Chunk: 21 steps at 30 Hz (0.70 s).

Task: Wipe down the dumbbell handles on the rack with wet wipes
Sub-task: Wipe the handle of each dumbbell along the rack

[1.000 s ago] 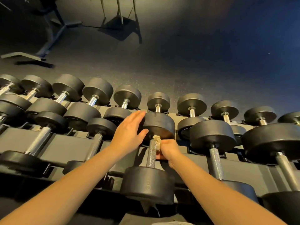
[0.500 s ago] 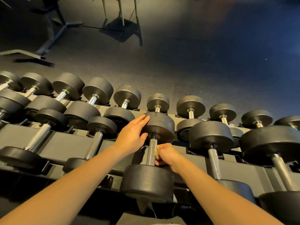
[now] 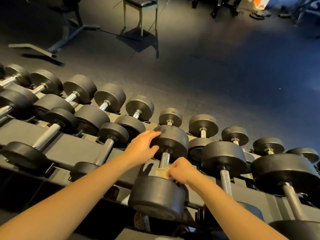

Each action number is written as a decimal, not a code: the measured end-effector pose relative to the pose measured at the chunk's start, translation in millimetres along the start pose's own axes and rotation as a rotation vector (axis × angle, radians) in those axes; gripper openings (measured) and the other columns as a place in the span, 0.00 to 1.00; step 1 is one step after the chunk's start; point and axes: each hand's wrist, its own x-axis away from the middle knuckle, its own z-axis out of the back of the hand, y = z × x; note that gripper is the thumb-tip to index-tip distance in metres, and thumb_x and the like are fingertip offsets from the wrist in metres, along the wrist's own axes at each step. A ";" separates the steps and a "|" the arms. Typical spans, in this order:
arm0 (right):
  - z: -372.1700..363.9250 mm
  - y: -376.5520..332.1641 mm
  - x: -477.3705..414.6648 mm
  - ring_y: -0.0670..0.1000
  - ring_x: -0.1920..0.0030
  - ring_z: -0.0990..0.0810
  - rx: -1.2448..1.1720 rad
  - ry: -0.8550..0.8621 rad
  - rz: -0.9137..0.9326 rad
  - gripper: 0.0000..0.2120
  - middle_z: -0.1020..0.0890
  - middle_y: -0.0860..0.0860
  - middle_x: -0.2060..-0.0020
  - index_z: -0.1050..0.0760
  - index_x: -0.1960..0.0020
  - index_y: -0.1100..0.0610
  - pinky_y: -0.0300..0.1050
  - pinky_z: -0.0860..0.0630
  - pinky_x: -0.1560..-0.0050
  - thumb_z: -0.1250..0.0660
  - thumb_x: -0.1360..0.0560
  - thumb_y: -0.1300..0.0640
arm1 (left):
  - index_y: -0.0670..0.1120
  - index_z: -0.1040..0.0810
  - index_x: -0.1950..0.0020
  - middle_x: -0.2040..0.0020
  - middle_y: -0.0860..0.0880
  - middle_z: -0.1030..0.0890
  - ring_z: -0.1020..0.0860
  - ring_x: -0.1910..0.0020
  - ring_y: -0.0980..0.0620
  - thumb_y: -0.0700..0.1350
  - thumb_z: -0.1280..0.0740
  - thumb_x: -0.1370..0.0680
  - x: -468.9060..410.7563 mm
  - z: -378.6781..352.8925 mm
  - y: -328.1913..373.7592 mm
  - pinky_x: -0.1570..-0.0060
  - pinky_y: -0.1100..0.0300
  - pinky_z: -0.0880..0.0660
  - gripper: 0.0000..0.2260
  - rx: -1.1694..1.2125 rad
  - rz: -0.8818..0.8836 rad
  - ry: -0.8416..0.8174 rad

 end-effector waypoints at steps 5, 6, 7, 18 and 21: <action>6.2 -32.1 -8.0 0.52 0.67 0.22 -0.105 0.060 0.070 0.08 0.19 0.56 0.68 0.18 0.61 0.62 0.46 0.24 0.61 0.33 0.25 0.64 | 0.52 0.23 0.29 0.34 0.54 0.23 0.23 0.38 0.53 0.48 0.31 0.19 35.4 29.9 -21.7 0.37 0.56 0.25 0.18 -0.029 0.093 0.111; 6.3 -41.1 -8.8 0.51 0.67 0.23 -0.113 0.057 0.097 0.10 0.20 0.54 0.69 0.19 0.64 0.60 0.46 0.24 0.60 0.33 0.25 0.64 | 0.52 0.22 0.30 0.35 0.54 0.22 0.23 0.37 0.53 0.48 0.31 0.19 43.0 36.3 -28.8 0.36 0.55 0.26 0.17 -0.046 0.111 0.142; 5.5 -49.4 -10.6 0.50 0.66 0.23 -0.119 0.047 0.130 0.10 0.20 0.54 0.69 0.19 0.64 0.59 0.45 0.24 0.59 0.33 0.24 0.64 | 0.51 0.21 0.32 0.36 0.54 0.22 0.23 0.37 0.53 0.48 0.31 0.19 50.3 42.2 -36.3 0.35 0.55 0.26 0.16 -0.057 0.139 0.169; -32.3 -119.7 -63.1 0.55 0.63 0.20 0.131 -0.049 0.535 0.06 0.20 0.54 0.67 0.23 0.61 0.56 0.54 0.23 0.60 0.33 0.25 0.59 | 0.49 0.24 0.28 0.31 0.49 0.23 0.22 0.37 0.48 0.58 0.32 0.19 134.0 68.0 -79.5 0.36 0.49 0.25 0.22 -0.020 0.815 0.418; -43.2 -135.7 -75.2 0.52 0.61 0.19 0.240 0.005 0.695 0.04 0.19 0.49 0.64 0.21 0.55 0.50 0.54 0.19 0.57 0.34 0.23 0.54 | 0.48 0.23 0.30 0.35 0.47 0.21 0.24 0.32 0.45 0.60 0.39 0.17 134.5 55.6 -84.8 0.36 0.52 0.29 0.21 0.183 0.994 0.438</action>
